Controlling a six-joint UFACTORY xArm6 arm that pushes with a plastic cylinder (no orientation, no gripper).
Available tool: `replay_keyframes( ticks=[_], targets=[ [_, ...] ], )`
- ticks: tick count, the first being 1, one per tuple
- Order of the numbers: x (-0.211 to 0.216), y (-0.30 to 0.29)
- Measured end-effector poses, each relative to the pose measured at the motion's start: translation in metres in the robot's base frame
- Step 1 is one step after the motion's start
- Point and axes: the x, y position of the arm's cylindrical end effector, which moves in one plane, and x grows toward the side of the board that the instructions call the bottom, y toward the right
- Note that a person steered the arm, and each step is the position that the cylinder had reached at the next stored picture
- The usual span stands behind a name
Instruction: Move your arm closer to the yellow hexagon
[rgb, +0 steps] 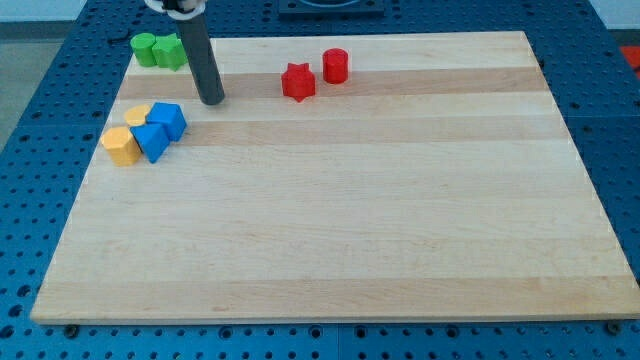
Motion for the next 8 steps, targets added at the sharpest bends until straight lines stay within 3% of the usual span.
replay_keyframes(
  ticks=[1,3,6,8],
  targets=[
    [0.023,0.004],
    [0.028,0.005],
    [0.119,0.027],
    [0.15,-0.097]
  ],
)
